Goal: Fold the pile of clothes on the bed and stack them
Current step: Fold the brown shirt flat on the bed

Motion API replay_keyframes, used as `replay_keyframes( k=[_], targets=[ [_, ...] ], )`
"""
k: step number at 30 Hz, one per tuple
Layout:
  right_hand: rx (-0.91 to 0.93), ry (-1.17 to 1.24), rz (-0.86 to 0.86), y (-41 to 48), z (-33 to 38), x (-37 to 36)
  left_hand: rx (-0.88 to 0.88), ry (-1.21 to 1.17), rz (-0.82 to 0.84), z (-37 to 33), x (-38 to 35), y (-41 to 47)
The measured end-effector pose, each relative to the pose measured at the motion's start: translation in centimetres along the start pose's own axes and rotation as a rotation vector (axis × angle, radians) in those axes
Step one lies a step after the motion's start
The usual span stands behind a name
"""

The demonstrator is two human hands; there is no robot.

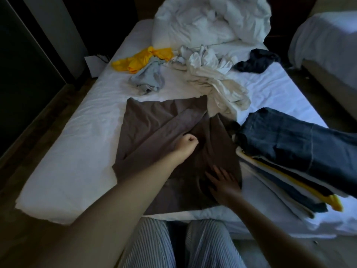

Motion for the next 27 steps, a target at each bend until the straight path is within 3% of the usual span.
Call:
replay_keyframes(
  k=[6, 10, 13, 15, 19, 24, 27],
  targets=[
    [-0.022, 0.078, 0.180, 0.0, -1.0, -0.7, 0.172, -0.416, 0.066, -3.9, -5.1, 4.2],
    [-0.035, 0.064, 0.114, 1.8, -0.8, 1.5, 0.348, -0.634, 0.097, -3.4, -6.5, 6.4],
    [-0.037, -0.012, 0.044, 2.2, -0.4, 1.9, 0.373, -0.629, 0.318, -5.6, -6.3, 5.6],
    [-0.103, -0.042, 0.089, 2.2, -0.5, 1.2, 0.314, -0.713, 0.437, -7.4, -5.6, 5.3],
    [-0.133, -0.052, -0.002, 2.5, -0.8, 0.3, 0.192, -1.034, 0.306, -8.9, -1.5, 5.5],
    [-0.157, -0.018, 0.018, 1.9, -0.7, -0.4, 0.060, -1.303, 0.143, -6.7, 4.7, 5.3],
    [-0.161, -0.012, -0.021, 1.8, -0.6, 0.0, 0.095, -1.371, -0.054, -2.6, 8.5, 5.8]
  ],
)
Point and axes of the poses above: each hand's wrist, its own y-axis towards the middle knuckle, its own x-axis out of the back of the hand, z = x × y, the point moved 6 cm from there along y, towards the middle knuckle, and after that the axes turned 4 degrees about -x, right-handed, at the moved point
